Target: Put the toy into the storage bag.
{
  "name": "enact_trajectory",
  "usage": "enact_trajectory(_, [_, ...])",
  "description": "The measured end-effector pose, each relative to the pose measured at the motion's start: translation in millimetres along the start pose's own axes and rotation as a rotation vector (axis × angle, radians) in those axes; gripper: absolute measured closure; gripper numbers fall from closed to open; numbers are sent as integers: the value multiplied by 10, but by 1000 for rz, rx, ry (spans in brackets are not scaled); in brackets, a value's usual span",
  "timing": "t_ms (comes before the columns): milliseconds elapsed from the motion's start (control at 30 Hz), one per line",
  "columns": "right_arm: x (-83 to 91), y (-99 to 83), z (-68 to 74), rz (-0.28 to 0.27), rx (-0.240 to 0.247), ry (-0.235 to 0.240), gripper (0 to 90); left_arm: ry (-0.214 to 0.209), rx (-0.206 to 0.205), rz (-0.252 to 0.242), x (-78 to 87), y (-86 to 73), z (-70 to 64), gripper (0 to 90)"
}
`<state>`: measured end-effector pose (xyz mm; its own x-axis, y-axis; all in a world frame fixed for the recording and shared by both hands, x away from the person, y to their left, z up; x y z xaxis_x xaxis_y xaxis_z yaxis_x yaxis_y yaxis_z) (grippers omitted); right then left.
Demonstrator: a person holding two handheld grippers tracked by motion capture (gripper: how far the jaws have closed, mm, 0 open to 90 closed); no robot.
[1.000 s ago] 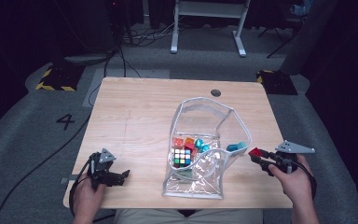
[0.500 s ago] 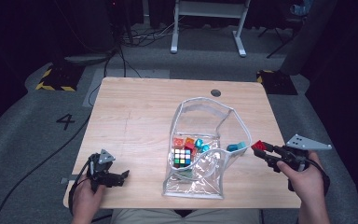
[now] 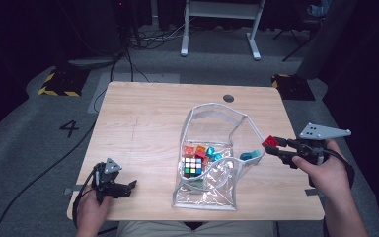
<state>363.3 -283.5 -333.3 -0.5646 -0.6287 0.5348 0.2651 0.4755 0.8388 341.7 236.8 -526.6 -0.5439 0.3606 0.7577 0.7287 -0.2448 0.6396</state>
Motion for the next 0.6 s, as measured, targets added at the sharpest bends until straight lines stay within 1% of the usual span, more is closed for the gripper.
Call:
enact_trajectory(67, [-29, 55, -20, 5, 9, 12, 592, 1, 0, 0, 0, 0, -1, 0])
enact_trajectory(233, [-140, 221, -50, 19, 46, 61, 592, 1, 0, 1, 0, 0, -1, 0])
enact_trajectory(400, [-270, 406, -24, 29, 109, 110, 592, -1, 0, 2, 1, 0, -1, 0])
enact_trajectory(467, [-332, 473, -7, 31, 121, 138, 592, -1, 0, 1, 1, 0, -1, 0])
enact_trajectory(600, [-463, 581, 22, 55, 166, 165, 592, 2, 0, 1, 1, -1, -2, 0])
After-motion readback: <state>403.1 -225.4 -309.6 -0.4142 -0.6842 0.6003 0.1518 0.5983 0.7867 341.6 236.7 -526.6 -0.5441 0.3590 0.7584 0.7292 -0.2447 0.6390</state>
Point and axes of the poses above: each handheld gripper's, and its own axes: x roughly backward along the jaws, y roughly out of its top, z roughly to its left, the point moved 3 cm from there along -x, roughly forward along the jaws, and after that the axes turned 9 degrees about x, right-handed, at the moved point
